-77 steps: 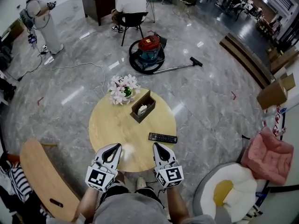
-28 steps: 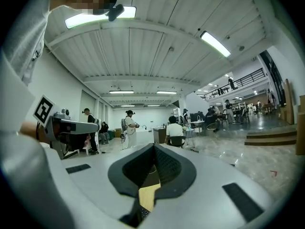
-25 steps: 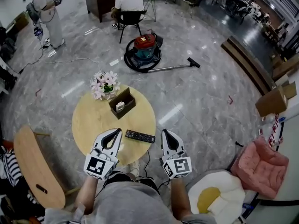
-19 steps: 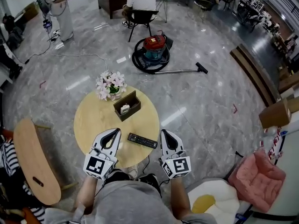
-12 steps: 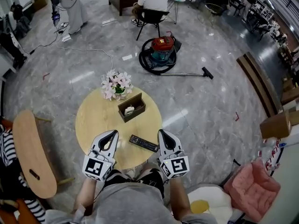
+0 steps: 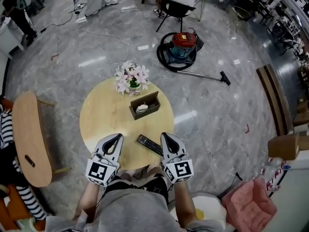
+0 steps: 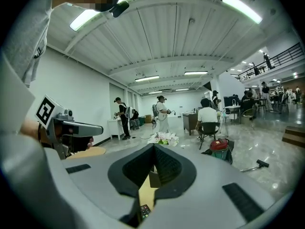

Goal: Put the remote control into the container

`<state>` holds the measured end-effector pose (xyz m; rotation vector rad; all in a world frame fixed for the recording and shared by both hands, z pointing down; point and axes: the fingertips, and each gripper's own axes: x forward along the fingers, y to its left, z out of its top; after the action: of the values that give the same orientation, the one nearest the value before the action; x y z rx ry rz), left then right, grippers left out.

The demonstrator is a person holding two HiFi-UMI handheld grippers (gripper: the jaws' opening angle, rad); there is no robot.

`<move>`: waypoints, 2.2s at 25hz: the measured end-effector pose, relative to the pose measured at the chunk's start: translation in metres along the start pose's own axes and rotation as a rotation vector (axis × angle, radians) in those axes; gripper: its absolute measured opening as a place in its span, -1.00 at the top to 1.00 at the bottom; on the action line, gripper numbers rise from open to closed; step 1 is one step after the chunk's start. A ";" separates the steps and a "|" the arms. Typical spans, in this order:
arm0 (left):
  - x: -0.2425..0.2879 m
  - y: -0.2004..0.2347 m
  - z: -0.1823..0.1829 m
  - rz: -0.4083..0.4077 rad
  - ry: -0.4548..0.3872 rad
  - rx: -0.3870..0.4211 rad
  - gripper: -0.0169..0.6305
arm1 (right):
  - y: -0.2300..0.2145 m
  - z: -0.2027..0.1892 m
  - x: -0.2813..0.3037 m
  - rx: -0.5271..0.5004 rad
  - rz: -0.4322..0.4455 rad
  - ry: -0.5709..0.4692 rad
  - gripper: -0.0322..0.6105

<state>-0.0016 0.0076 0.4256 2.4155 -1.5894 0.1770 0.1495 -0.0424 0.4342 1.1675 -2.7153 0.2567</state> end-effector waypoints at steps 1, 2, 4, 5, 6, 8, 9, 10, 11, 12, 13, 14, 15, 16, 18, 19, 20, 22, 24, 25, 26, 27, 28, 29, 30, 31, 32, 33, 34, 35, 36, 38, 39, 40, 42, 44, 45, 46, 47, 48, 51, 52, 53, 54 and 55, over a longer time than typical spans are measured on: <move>-0.001 0.002 -0.003 0.011 0.004 -0.008 0.93 | 0.001 -0.004 0.003 0.004 0.012 0.007 0.88; -0.001 0.003 -0.006 0.022 0.009 -0.015 0.93 | 0.002 -0.007 0.007 0.009 0.025 0.015 0.88; -0.001 0.005 -0.014 0.046 0.023 -0.028 0.93 | 0.003 -0.015 0.014 0.016 0.052 0.031 0.88; -0.002 0.006 -0.018 0.059 0.032 -0.034 0.93 | 0.003 -0.019 0.017 0.018 0.069 0.041 0.88; -0.002 0.006 -0.022 0.073 0.041 -0.040 0.93 | 0.003 -0.023 0.020 0.017 0.087 0.052 0.88; -0.001 0.006 -0.031 0.104 0.059 -0.056 0.93 | 0.004 -0.032 0.027 0.012 0.124 0.074 0.88; 0.000 0.006 -0.036 0.120 0.066 -0.063 0.93 | 0.004 -0.037 0.029 0.009 0.142 0.086 0.88; 0.000 0.005 -0.040 0.136 0.072 -0.071 0.93 | 0.003 -0.042 0.031 0.008 0.160 0.098 0.88; 0.001 0.004 -0.046 0.150 0.079 -0.083 0.93 | 0.003 -0.047 0.033 0.008 0.177 0.109 0.88; 0.002 0.003 -0.052 0.163 0.085 -0.095 0.93 | 0.003 -0.052 0.034 0.009 0.195 0.120 0.88; 0.003 0.003 -0.057 0.175 0.093 -0.104 0.93 | 0.004 -0.056 0.036 0.009 0.211 0.130 0.88; 0.004 0.003 -0.061 0.186 0.100 -0.109 0.93 | 0.004 -0.061 0.038 0.009 0.228 0.140 0.88; 0.005 0.002 -0.066 0.197 0.106 -0.115 0.93 | 0.004 -0.067 0.039 0.010 0.243 0.151 0.88; 0.005 0.001 -0.072 0.206 0.111 -0.122 0.93 | 0.005 -0.073 0.040 0.011 0.256 0.162 0.88; 0.005 -0.001 -0.084 0.222 0.124 -0.139 0.93 | 0.007 -0.085 0.042 0.013 0.280 0.185 0.88; 0.004 -0.001 -0.089 0.231 0.130 -0.149 0.93 | 0.008 -0.091 0.043 0.013 0.291 0.196 0.88; 0.003 -0.002 -0.095 0.241 0.136 -0.160 0.93 | 0.009 -0.096 0.045 0.011 0.301 0.205 0.88; -0.001 -0.002 -0.105 0.260 0.149 -0.176 0.93 | 0.012 -0.105 0.048 -0.005 0.320 0.223 0.88; -0.003 -0.002 -0.114 0.275 0.159 -0.185 0.93 | 0.016 -0.114 0.050 -0.045 0.338 0.237 0.88; -0.004 -0.001 -0.118 0.282 0.162 -0.188 0.93 | 0.017 -0.119 0.052 -0.063 0.346 0.244 0.88; -0.005 -0.001 -0.122 0.288 0.164 -0.194 0.92 | 0.019 -0.124 0.052 -0.072 0.354 0.251 0.88; -0.007 -0.001 -0.126 0.295 0.166 -0.202 0.93 | 0.021 -0.129 0.053 -0.075 0.363 0.260 0.88; -0.009 0.000 -0.130 0.303 0.168 -0.207 0.93 | 0.023 -0.134 0.054 -0.076 0.373 0.270 0.88; -0.010 0.001 -0.132 0.310 0.169 -0.207 0.93 | 0.025 -0.139 0.055 -0.081 0.381 0.281 0.87; -0.012 0.002 -0.133 0.317 0.171 -0.206 0.93 | 0.026 -0.144 0.055 -0.090 0.386 0.291 0.88; -0.013 0.003 -0.135 0.322 0.173 -0.208 0.93 | 0.027 -0.148 0.056 -0.100 0.388 0.301 0.87; -0.014 0.003 -0.138 0.325 0.177 -0.212 0.93 | 0.028 -0.152 0.057 -0.110 0.387 0.310 0.87; -0.016 0.002 -0.141 0.328 0.180 -0.219 0.93 | 0.028 -0.155 0.058 -0.115 0.385 0.319 0.87; -0.017 0.002 -0.145 0.330 0.184 -0.225 0.93 | 0.027 -0.159 0.059 -0.117 0.384 0.329 0.87; -0.017 0.002 -0.147 0.332 0.187 -0.227 0.93 | 0.027 -0.163 0.060 -0.117 0.385 0.341 0.87; -0.018 0.002 -0.147 0.335 0.190 -0.225 0.93 | 0.027 -0.167 0.060 -0.116 0.390 0.354 0.87; -0.018 0.003 -0.148 0.336 0.191 -0.223 0.93 | 0.028 -0.176 0.059 -0.118 0.399 0.376 0.87; -0.019 0.002 -0.149 0.335 0.191 -0.225 0.93 | 0.027 -0.179 0.060 -0.125 0.398 0.384 0.87; -0.020 0.001 -0.151 0.333 0.191 -0.229 0.93 | 0.027 -0.182 0.060 -0.135 0.395 0.392 0.87; -0.023 0.000 -0.156 0.334 0.196 -0.237 0.93 | 0.028 -0.187 0.061 -0.161 0.392 0.413 0.87; -0.026 0.001 -0.159 0.339 0.203 -0.241 0.93 | 0.030 -0.194 0.062 -0.179 0.398 0.431 0.87; -0.028 0.002 -0.161 0.342 0.205 -0.245 0.93 | 0.031 -0.196 0.063 -0.184 0.403 0.439 0.86; -0.029 0.002 -0.163 0.344 0.206 -0.249 0.93 | 0.032 -0.199 0.063 -0.188 0.409 0.448 0.86; -0.030 0.002 -0.164 0.345 0.206 -0.253 0.93 | 0.033 -0.202 0.064 -0.192 0.416 0.458 0.82; -0.031 0.003 -0.165 0.346 0.205 -0.256 0.93 | 0.035 -0.205 0.064 -0.196 0.425 0.470 0.76; -0.033 0.005 -0.165 0.348 0.208 -0.258 0.93 | 0.041 -0.213 0.065 -0.217 0.449 0.506 0.60; -0.033 0.006 -0.166 0.347 0.208 -0.259 0.93 | 0.043 -0.216 0.064 -0.224 0.456 0.518 0.56; -0.033 0.006 -0.167 0.347 0.209 -0.261 0.93 | 0.044 -0.219 0.064 -0.230 0.465 0.531 0.51; -0.033 0.007 -0.167 0.348 0.211 -0.262 0.93 | 0.046 -0.222 0.064 -0.235 0.475 0.542 0.44; -0.033 0.007 -0.168 0.350 0.212 -0.264 0.93 | 0.048 -0.226 0.064 -0.240 0.483 0.552 0.39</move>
<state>-0.0161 0.0795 0.5803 1.8475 -1.7943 0.2576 0.0921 -0.0039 0.6633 0.2973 -2.3907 0.2563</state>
